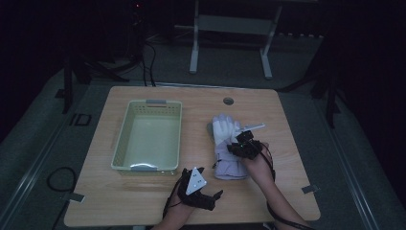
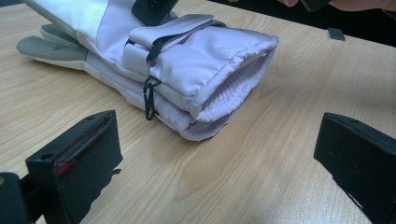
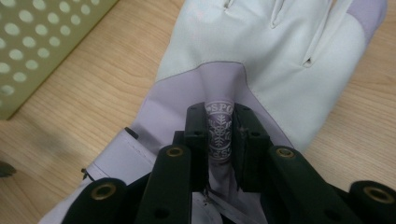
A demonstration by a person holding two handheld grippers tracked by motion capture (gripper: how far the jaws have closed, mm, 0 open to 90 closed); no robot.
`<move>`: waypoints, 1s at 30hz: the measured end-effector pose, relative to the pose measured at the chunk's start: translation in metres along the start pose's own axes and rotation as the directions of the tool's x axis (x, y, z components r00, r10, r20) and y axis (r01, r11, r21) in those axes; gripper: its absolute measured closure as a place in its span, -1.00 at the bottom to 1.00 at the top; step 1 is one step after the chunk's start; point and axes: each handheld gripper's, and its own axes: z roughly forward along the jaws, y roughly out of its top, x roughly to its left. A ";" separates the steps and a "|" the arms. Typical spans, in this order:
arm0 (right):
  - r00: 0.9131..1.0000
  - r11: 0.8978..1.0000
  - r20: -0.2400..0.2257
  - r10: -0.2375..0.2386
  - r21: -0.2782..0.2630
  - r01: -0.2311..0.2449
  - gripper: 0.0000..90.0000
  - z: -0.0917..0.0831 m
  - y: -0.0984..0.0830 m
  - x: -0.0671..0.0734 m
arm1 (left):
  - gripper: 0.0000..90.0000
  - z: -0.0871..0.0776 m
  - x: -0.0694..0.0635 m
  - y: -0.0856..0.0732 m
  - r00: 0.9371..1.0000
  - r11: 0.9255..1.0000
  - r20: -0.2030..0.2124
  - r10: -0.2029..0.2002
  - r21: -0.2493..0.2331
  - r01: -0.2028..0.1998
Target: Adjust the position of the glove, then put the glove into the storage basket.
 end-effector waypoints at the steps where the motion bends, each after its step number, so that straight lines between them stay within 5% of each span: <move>1: 1.000 1.000 -0.003 -0.007 0.003 0.007 0.70 0.001 0.000 -0.001 | -0.98 0.000 0.000 0.000 1.000 1.000 0.003 -0.001 0.000 0.001; 8: 0.997 0.997 -0.056 -0.049 -0.061 0.045 0.14 -0.009 0.000 -0.006 | -0.98 0.000 0.000 0.000 1.000 1.000 0.005 0.004 -0.001 -0.004; 11: 0.992 0.990 -0.057 -0.108 -0.096 0.102 -0.15 -0.014 -0.003 -0.009 | -0.98 0.000 -0.003 0.000 1.000 1.000 0.006 0.019 -0.003 -0.019; 18: 0.984 0.988 -0.141 -0.112 -0.124 0.095 -0.69 -0.027 -0.007 -0.022 | -0.98 0.001 -0.003 0.000 1.000 1.000 0.008 0.002 -0.003 -0.002; 21: 0.976 0.978 -0.187 -0.115 -0.193 0.078 -0.69 -0.033 -0.010 -0.032 | -0.98 0.002 -0.001 0.001 0.999 1.000 0.019 -0.026 0.003 0.026; 27: 0.976 0.963 -0.134 -0.172 -0.231 0.138 -0.69 -0.041 -0.011 -0.038 | -0.98 0.001 0.000 0.010 0.996 0.999 0.073 -0.046 0.002 0.046; 30: 0.975 0.959 -0.115 -0.191 -0.236 0.160 -0.69 -0.048 -0.014 -0.043 | -0.98 -0.002 -0.001 0.020 0.998 0.999 0.044 -0.050 -0.010 0.050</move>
